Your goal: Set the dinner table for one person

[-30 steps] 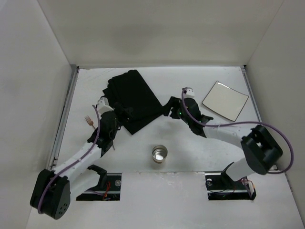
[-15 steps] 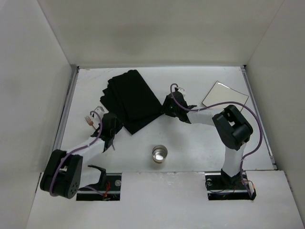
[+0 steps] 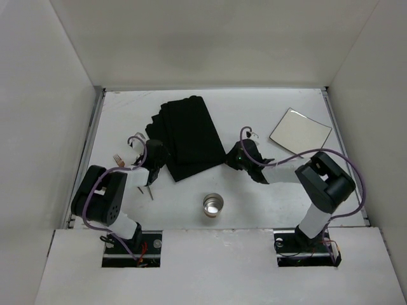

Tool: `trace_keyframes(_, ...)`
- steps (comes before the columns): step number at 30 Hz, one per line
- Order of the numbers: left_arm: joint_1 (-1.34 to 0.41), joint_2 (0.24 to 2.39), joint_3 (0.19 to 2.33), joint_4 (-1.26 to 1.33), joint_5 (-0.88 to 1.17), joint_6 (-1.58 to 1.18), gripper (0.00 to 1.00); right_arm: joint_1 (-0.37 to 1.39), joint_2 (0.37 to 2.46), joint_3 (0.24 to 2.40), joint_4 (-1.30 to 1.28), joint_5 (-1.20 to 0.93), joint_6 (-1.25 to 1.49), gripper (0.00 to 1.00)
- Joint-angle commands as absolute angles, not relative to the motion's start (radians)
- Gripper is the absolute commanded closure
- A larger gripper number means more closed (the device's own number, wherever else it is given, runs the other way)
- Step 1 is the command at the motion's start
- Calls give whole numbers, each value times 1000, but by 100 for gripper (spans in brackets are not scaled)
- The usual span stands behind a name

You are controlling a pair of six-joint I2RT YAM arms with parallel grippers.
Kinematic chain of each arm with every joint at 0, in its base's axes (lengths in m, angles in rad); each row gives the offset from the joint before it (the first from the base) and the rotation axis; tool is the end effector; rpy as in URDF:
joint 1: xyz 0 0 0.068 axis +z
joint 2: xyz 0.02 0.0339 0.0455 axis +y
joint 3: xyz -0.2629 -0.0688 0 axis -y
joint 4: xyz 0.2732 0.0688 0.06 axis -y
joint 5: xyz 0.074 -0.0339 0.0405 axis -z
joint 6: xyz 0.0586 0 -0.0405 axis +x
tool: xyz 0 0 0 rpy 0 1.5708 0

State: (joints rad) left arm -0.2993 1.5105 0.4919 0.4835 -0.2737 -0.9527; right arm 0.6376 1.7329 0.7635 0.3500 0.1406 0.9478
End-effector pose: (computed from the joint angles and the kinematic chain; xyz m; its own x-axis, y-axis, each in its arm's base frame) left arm 0.3016 -0.0765 0.1083 -0.3326 -0.7185 -0.6108 -0.3614 0.6954 -0.6212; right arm 0.3054 0.2160 0.1050 -0.6764 0.4997 -0.5411 0.0884 0.7845 0.6138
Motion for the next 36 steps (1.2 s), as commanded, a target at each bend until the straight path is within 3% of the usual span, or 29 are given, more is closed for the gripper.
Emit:
trace_keyframes(1,-298,1558,558,476,-291,-950,78,673,1684,701,402,178,965,79)
trace_keyframes(5,-308,1560,603,477,-285,-940,73,665,1579,702,347,198,879,42)
trace_keyframes(9,-292,1448,572,465,-284,-920,67,702,1493,817,186,248,676,30)
trace_keyframes(16,-265,1137,444,325,-304,-888,54,858,1629,1086,72,187,295,30)
trace_keyframes(29,-183,586,307,-43,-250,-962,52,1008,2014,1500,-121,287,0,22)
trace_keyframes(35,-163,505,291,-86,-256,-976,53,1035,2147,1629,-175,322,-34,24)
trace_keyframes(36,-159,511,291,-86,-250,-974,53,1038,2163,1641,-175,348,-31,29)
